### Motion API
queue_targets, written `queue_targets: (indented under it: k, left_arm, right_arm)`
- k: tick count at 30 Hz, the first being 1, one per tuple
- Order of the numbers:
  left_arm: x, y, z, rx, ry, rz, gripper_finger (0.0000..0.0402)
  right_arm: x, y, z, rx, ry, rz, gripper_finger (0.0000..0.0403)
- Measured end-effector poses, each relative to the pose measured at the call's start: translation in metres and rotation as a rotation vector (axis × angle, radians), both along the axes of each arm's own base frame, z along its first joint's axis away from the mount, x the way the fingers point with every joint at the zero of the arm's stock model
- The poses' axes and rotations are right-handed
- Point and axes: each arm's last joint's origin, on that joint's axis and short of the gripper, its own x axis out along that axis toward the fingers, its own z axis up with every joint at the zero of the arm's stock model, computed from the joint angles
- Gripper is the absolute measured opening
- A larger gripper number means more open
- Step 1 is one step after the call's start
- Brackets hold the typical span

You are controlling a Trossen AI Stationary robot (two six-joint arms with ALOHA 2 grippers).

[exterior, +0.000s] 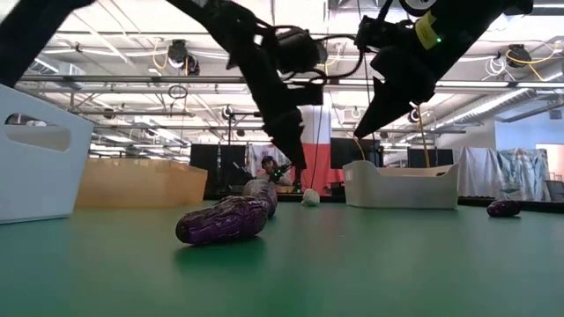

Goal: Sort produce into baskets
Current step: Put the white garlic into the orange bin

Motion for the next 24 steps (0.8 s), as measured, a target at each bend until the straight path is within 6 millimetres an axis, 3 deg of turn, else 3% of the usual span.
queue_targets:
  k: [4, 11, 24]
  left_arm:
    - [0.011, 0.016, -0.010, -0.094, -0.024, -0.020, 0.0295]
    - [0.018, 0.039, -0.038, -0.094, -0.041, 0.056, 0.0295]
    - [0.020, 0.044, -0.045, -0.001, -0.021, 0.066, 0.0295]
  right_arm:
    - [-0.002, 0.000, -0.001, -0.002, 0.023, -0.002, 0.0000]
    - [-0.010, -0.003, -0.006, -0.007, 0.096, -0.048, 0.0000]
    - [-0.015, -0.009, -0.020, -0.050, 0.077, -0.075, 0.0000]
